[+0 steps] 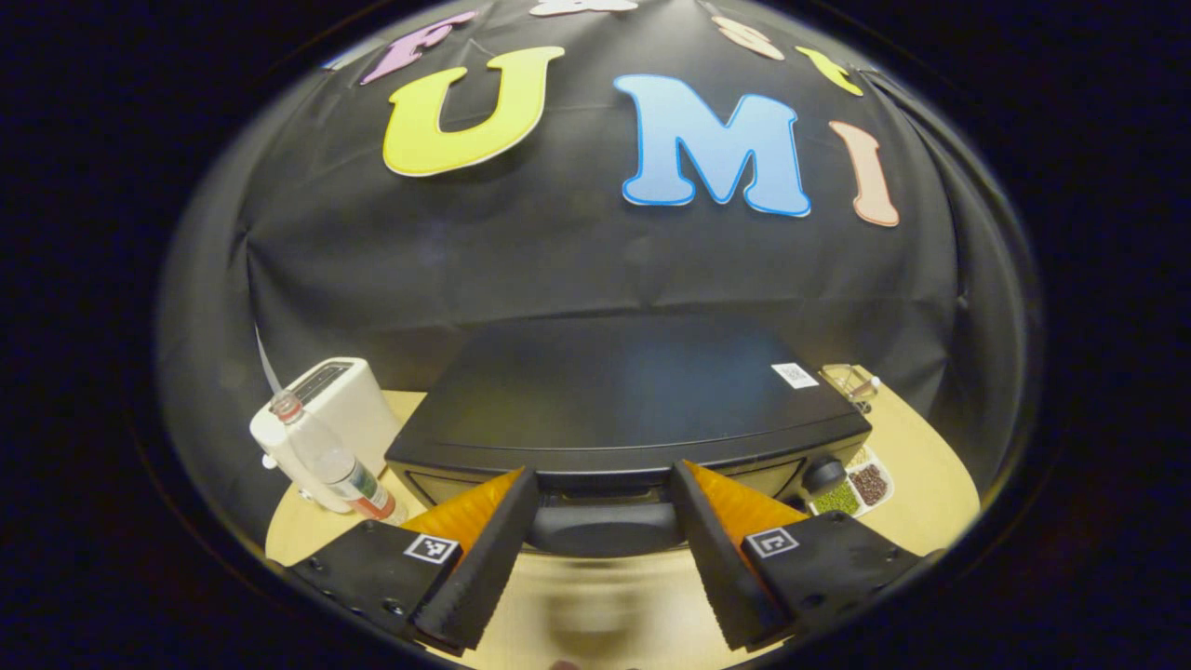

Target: Open the electric oven with the left hand, put the food in, and close the electric oven.

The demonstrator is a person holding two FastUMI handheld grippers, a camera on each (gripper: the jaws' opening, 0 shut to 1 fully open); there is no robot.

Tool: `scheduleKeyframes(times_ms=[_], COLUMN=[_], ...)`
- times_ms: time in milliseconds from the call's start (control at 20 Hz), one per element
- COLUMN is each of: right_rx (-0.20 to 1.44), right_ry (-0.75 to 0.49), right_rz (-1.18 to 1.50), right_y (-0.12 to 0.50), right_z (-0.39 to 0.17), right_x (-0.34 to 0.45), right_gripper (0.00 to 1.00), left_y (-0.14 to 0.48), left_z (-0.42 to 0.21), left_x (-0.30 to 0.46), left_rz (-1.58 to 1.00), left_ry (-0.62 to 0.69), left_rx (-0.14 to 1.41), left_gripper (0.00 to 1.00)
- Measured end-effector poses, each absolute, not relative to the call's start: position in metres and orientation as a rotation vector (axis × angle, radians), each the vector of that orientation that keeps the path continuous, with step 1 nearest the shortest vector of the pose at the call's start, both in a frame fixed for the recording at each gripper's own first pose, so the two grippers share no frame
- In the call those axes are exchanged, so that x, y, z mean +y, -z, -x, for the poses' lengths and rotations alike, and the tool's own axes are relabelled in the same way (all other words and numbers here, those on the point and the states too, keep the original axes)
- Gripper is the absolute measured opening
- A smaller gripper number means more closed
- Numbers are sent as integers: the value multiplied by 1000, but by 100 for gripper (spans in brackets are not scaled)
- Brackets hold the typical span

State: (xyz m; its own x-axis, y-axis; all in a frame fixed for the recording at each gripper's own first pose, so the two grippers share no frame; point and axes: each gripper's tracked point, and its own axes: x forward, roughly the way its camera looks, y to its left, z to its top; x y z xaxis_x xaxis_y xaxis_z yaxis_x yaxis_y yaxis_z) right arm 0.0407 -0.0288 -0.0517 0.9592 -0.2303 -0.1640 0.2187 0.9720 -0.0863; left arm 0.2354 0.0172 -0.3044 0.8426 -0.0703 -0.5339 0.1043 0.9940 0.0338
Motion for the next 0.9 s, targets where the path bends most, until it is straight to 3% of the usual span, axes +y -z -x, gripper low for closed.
scheduleKeyframes(times_ms=[100, 150, 200, 550, 650, 700, 900], right_rx=[178, 178, 178, 198, 201, 204, 217], right_ry=[230, 229, 229, 221, 214, 210, 208], right_rz=[62, 54, 49, 21, 23, 23, 24], right_y=[53, 53, 54, 63, 65, 66, 70], right_z=[-40, -40, -40, -37, -35, -35, -30], right_x=[-31, -31, -31, -27, -25, -24, -22], right_gripper=[94, 97, 97, 97, 97, 97, 97], left_y=[304, 305, 307, 327, 333, 336, 353], left_z=[-228, -223, -217, -164, -153, -148, -128], left_x=[18, 18, 18, 23, 24, 24, 25], left_rz=[-54, -55, -56, -7, -1, 1, -4], left_ry=[93, 95, 97, 94, 102, 104, 110], left_rx=[569, 569, 571, 599, 613, 619, 650], left_gripper=[96, 100, 96, 96, 100, 96, 96])
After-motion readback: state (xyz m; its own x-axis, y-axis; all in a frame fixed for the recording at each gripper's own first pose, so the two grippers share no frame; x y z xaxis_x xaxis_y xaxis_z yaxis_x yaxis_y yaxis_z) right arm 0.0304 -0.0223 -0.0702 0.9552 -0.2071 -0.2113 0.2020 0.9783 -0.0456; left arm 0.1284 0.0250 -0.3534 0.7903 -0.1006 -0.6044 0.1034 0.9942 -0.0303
